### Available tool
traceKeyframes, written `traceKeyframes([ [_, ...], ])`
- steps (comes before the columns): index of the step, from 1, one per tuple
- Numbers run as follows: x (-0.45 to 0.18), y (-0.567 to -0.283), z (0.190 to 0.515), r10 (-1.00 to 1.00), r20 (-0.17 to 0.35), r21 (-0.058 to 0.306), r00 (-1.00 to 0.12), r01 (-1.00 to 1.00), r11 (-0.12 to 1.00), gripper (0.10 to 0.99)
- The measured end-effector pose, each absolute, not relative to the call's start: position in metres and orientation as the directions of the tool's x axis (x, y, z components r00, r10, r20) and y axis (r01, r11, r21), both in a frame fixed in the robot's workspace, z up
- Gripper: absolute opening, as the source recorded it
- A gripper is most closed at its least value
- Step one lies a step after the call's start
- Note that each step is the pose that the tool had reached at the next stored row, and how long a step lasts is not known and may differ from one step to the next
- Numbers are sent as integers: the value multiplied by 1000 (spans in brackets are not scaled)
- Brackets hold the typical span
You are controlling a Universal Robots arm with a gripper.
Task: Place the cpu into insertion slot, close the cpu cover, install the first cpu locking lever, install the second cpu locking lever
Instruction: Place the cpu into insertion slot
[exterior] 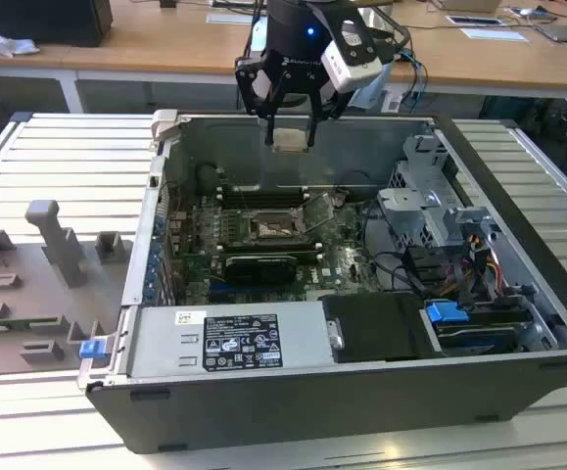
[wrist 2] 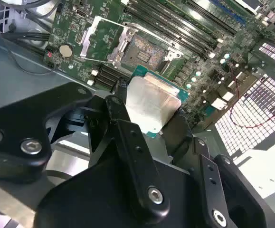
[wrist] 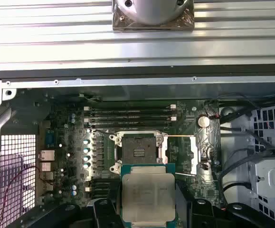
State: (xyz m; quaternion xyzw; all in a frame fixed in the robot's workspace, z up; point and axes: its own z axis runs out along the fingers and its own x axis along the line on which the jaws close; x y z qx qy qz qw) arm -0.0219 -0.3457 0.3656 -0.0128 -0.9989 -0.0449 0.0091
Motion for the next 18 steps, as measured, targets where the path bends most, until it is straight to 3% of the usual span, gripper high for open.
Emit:
traceKeyframes([
  [18,-22,-346,365,202,19,89,-979,203,975,545],
])
